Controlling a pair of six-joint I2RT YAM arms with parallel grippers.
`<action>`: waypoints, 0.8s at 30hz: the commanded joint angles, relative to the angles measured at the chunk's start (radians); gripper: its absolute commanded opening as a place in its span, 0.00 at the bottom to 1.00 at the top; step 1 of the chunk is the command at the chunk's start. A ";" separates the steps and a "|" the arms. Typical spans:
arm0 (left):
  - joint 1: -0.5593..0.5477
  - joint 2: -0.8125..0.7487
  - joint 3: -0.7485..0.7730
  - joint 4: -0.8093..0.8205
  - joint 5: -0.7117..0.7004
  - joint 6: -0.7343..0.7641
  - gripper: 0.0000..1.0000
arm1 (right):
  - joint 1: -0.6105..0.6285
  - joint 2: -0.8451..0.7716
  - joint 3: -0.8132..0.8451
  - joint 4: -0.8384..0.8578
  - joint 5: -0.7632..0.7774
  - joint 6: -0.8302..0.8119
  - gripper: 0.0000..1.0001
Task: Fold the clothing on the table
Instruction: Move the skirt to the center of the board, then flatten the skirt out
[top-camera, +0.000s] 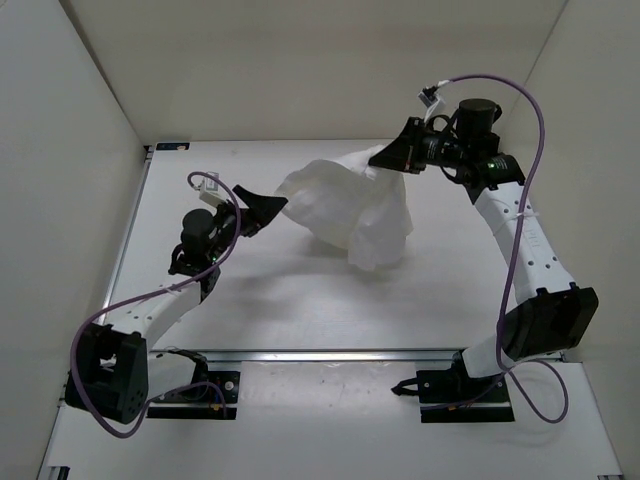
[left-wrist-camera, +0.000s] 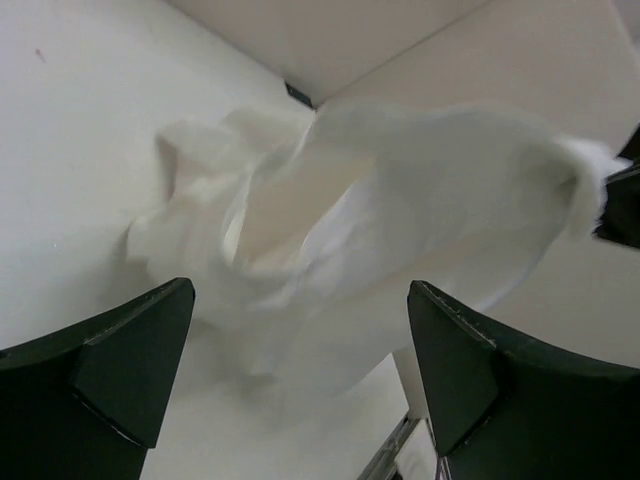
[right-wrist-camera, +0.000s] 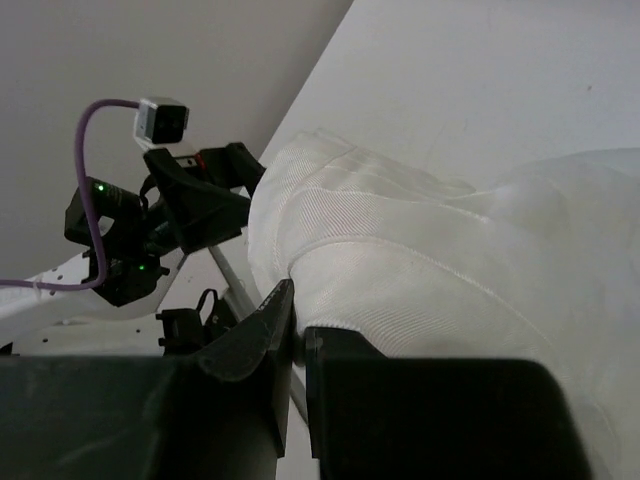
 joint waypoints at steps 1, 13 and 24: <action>0.006 -0.035 -0.018 0.121 -0.066 -0.065 0.99 | 0.007 -0.072 -0.081 0.170 -0.071 0.060 0.00; -0.076 0.007 -0.006 -0.036 -0.063 0.036 0.96 | 0.058 -0.052 -0.125 0.211 -0.094 0.092 0.00; -0.143 -0.177 -0.190 -0.204 -0.098 0.096 0.94 | 0.056 -0.018 -0.120 0.211 -0.087 0.078 0.01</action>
